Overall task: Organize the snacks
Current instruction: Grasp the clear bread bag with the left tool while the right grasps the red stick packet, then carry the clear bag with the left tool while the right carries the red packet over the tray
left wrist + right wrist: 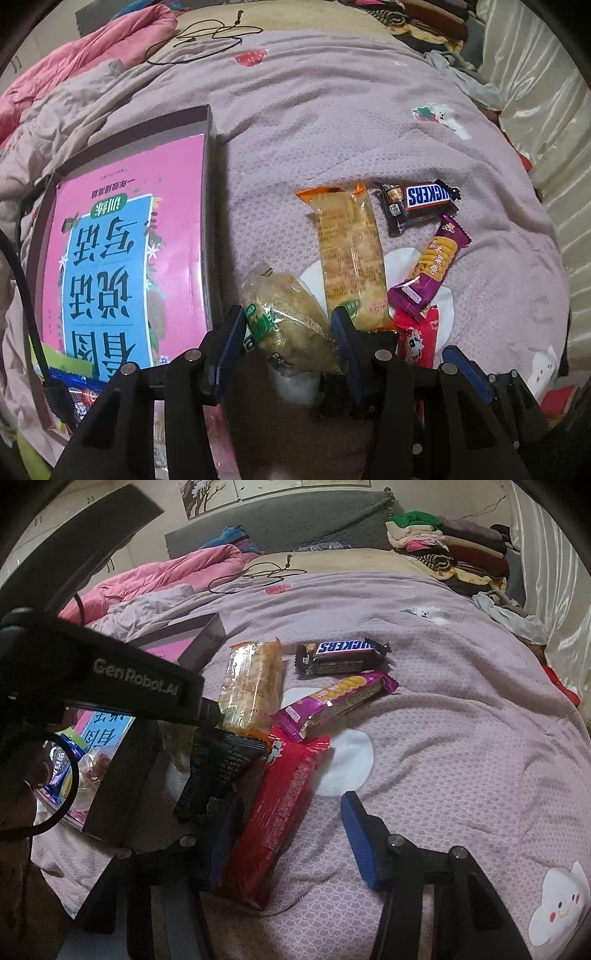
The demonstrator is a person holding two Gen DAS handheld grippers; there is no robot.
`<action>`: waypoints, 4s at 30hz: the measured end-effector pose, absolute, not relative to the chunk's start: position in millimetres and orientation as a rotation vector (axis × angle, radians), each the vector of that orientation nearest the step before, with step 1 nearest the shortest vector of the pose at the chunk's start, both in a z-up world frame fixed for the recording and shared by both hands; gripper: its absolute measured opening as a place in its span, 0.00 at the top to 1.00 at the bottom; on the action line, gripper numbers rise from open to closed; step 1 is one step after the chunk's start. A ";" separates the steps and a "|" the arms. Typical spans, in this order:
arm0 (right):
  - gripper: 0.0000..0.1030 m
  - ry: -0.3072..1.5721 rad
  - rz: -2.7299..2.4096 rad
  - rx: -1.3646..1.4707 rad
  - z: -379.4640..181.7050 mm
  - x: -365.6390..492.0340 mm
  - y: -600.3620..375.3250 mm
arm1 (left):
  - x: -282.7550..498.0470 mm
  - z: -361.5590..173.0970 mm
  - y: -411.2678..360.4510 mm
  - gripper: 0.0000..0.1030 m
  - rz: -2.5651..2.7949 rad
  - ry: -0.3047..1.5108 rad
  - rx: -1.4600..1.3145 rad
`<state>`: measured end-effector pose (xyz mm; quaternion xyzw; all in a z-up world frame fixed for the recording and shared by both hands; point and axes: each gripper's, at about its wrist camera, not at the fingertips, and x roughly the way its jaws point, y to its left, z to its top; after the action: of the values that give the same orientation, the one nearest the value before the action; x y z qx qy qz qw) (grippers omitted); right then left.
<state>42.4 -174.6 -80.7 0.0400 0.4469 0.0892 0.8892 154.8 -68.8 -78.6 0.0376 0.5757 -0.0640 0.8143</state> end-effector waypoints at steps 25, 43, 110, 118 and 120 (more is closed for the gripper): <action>0.85 0.819 0.235 0.181 -53.4 29.4 -196.0 | 131.3 -55.8 -56.4 0.68 -0.217 1.170 0.111; 0.85 0.729 0.298 0.196 -20.1 16.0 -176.4 | 97.6 -11.5 -17.7 0.68 -0.237 1.086 0.060; 0.85 0.805 0.489 0.054 -14.1 30.2 -26.5 | 74.7 -29.4 135.2 0.68 -0.023 1.061 0.040; 0.85 0.809 0.491 0.032 -19.2 34.1 -18.5 | 83.9 -38.6 129.7 0.68 -0.028 1.069 0.048; 0.85 0.804 0.492 0.021 -19.3 34.9 -16.7 | 85.1 -40.0 128.8 0.68 -0.029 1.071 0.046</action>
<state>34.9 -16.7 -19.3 0.0103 0.3875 0.2369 0.8909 85.1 128.8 -40.0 0.0218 0.5104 -0.0138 0.8596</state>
